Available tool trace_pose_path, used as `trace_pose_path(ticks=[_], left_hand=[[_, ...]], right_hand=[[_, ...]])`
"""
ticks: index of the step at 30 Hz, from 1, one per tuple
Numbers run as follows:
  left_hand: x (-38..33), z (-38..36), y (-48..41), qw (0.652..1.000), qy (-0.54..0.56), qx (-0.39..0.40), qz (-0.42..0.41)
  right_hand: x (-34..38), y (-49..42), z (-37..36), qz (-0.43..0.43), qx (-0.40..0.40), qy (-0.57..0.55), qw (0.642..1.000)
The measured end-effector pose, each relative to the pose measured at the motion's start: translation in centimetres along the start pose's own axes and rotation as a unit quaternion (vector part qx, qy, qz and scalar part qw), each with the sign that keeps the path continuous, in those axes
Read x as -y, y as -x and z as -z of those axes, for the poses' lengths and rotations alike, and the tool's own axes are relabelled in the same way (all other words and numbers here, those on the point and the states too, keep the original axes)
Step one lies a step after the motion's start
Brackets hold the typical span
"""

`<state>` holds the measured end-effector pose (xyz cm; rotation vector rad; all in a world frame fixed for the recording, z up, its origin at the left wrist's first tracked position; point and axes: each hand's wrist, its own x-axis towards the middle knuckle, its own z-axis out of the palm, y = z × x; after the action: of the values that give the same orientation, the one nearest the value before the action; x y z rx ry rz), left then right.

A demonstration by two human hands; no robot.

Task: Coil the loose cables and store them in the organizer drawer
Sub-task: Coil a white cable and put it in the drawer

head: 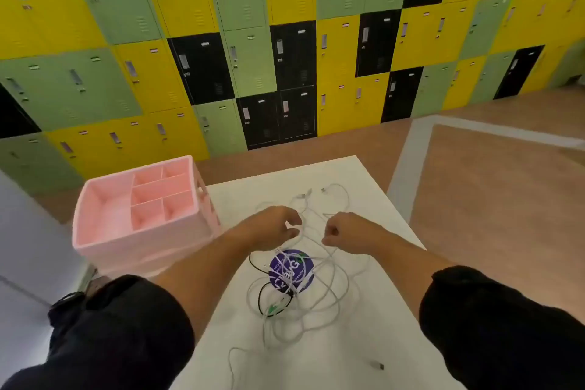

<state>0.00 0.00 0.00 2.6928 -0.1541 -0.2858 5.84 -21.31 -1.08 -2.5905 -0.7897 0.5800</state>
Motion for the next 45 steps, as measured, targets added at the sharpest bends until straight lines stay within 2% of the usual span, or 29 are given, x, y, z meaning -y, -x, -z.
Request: trace_pose_path(ticks=[5,11,16,20,27,32,35,38,40,42,45], left_hand=[[0.3,-4.4,-0.4,0.997,0.026,0.062,0.026],[0.9,-7.9,-0.4,0.996,0.042,0.074,0.015],[0.7,-7.1,-1.1,1.0,-0.021,0.005,-0.02],[0.3,-4.9,-2.1,0.999,0.041,-0.023,-0.019],[-0.7,-1.5,-2.8,0.972,0.21,-0.106,-0.006],[-1.2,1.5,-2.9,0.926,0.346,-0.149,-0.009],[-1.5,2.9,-3.0,0.91,0.384,-0.153,-0.012],[-1.5,4.0,-2.8,0.912,0.384,-0.146,-0.015],[-1.4,4.6,-2.6,0.91,0.383,-0.16,-0.015],[-1.2,5.1,-2.4,0.893,0.411,-0.183,-0.01],[-1.4,5.9,-1.6,0.865,0.464,-0.19,0.009]], right_hand=[[-1.2,0.2,-5.4,-0.048,0.1,-0.005,0.994],[-2.1,-0.1,-9.2,-0.077,0.126,-0.034,0.988],[-0.8,-1.1,-6.2,-0.077,0.104,-0.125,0.984],[1.2,-1.7,-0.3,-0.072,0.099,-0.21,0.97],[4.9,-1.0,9.9,-0.029,-0.002,-0.224,0.974],[6.4,0.8,16.3,-0.001,-0.083,-0.244,0.966],[6.6,1.3,18.8,0.027,-0.169,-0.294,0.94],[6.1,1.0,20.5,0.053,-0.239,-0.376,0.894],[5.6,0.6,20.7,0.06,-0.281,-0.377,0.881],[4.7,0.1,20.2,0.052,-0.315,-0.312,0.895],[3.2,-0.6,18.7,0.007,-0.305,-0.227,0.925]])
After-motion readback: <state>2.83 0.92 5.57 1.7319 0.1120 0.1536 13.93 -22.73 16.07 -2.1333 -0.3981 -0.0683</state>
